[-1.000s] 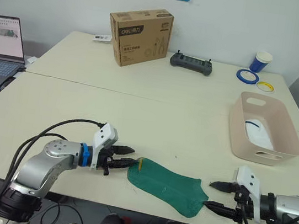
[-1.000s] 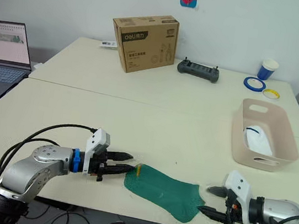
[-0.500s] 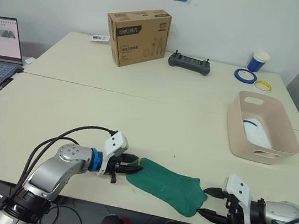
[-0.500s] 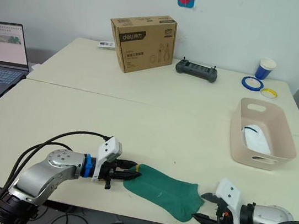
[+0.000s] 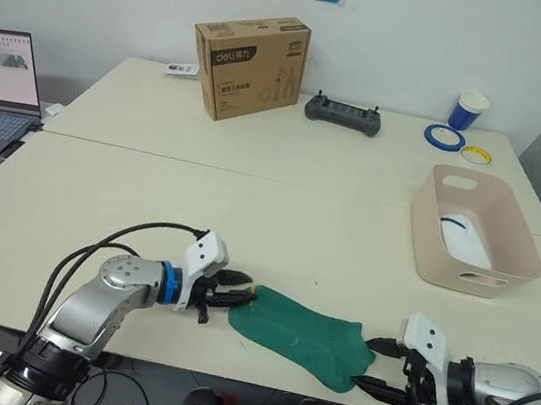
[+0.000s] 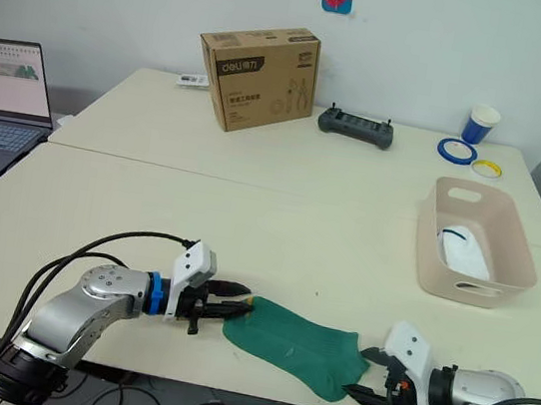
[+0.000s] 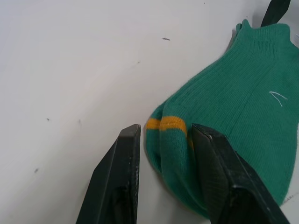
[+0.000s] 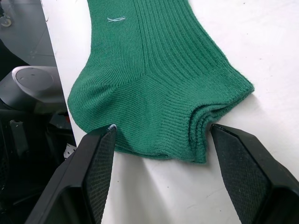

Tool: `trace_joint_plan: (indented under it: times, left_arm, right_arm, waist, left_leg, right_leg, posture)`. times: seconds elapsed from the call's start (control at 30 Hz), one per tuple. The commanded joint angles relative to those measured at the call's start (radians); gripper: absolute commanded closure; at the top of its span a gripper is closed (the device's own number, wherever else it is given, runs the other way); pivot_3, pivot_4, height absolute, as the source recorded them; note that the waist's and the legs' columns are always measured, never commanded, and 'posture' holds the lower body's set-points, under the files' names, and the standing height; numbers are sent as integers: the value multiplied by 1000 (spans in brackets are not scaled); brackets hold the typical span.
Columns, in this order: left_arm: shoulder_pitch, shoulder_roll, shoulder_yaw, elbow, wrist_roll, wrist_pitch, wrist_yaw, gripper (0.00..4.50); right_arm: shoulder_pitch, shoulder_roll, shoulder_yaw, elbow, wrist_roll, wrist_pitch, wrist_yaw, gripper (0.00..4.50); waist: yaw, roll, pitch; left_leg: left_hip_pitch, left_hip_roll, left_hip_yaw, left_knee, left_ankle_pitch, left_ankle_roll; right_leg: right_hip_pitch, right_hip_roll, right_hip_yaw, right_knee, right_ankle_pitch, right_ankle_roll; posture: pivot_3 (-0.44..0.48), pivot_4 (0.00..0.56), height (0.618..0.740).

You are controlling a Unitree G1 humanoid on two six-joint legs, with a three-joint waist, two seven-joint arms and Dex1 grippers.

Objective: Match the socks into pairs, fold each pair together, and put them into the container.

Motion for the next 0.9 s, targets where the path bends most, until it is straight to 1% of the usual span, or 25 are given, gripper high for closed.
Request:
trace_joint_plan:
  times: [0.03,0.17,0.37,0.47,0.67,0.7,0.77,0.83,0.9]
  left_arm:
    - [-2,7,2,-7,3,6,1,1636]
    - [0,2,-35,-26,5,47,-10,316]
    - [-6,-4,-47,-28,9,48,-16,316]
    - [-4,2,-46,-40,-2,61,-24,913]
    - [-3,2,-33,-44,-5,67,-29,2800]
    - [-3,1,-32,-44,-5,69,-30,3177]
    - [-7,-3,-29,-41,-5,72,-27,3848]
    - [-10,-5,-28,-38,-3,71,-25,4474]
    - [-10,-5,-27,-38,-3,71,-23,4500]
  right_arm:
    - [-4,-10,12,-26,7,14,4,1035]
    - [-13,-12,10,-23,6,19,7,1035]
    - [-14,-12,14,-25,6,22,7,1035]
    - [-12,-14,12,-24,5,22,6,1035]
    - [-9,-11,19,-14,-3,14,5,1035]
    - [-9,-11,20,-13,-4,13,5,1035]
    - [-13,-6,23,-8,-4,7,6,1453]
    - [-20,-2,25,-4,-4,3,5,2006]
    - [-30,0,24,-1,1,5,5,2696]
  waist:
    - [0,0,0]
    - [0,0,0]
    - [0,0,0]
    - [0,0,0]
    - [0,0,0]
    - [0,0,0]
    - [0,0,0]
    - [0,0,0]
    - [0,0,0]
  left_leg:
    - [0,0,0,0,0,0]
    - [0,0,0,0,0,0]
    - [0,0,0,0,0,0]
    - [0,0,0,0,0,0]
    - [0,0,0,0,0,0]
    - [0,0,0,0,0,0]
    - [0,0,0,0,0,0]
    - [0,0,0,0,0,0]
    - [0,0,0,0,0,0]
  right_leg:
    - [0,0,0,0,0,0]
    - [0,0,0,0,0,0]
    - [0,0,0,0,0,0]
    - [0,0,0,0,0,0]
    - [0,0,0,0,0,0]
    - [0,0,0,0,0,0]
    - [0,0,0,0,0,0]
    - [0,0,0,0,0,0]
    - [0,0,0,0,0,0]
  posture:
    - [0,150,740]
    - [0,150,740]
    - [0,150,740]
    - [0,150,740]
    - [0,150,740]
    - [0,150,740]
    - [0,150,740]
    - [0,150,740]
    - [0,150,740]
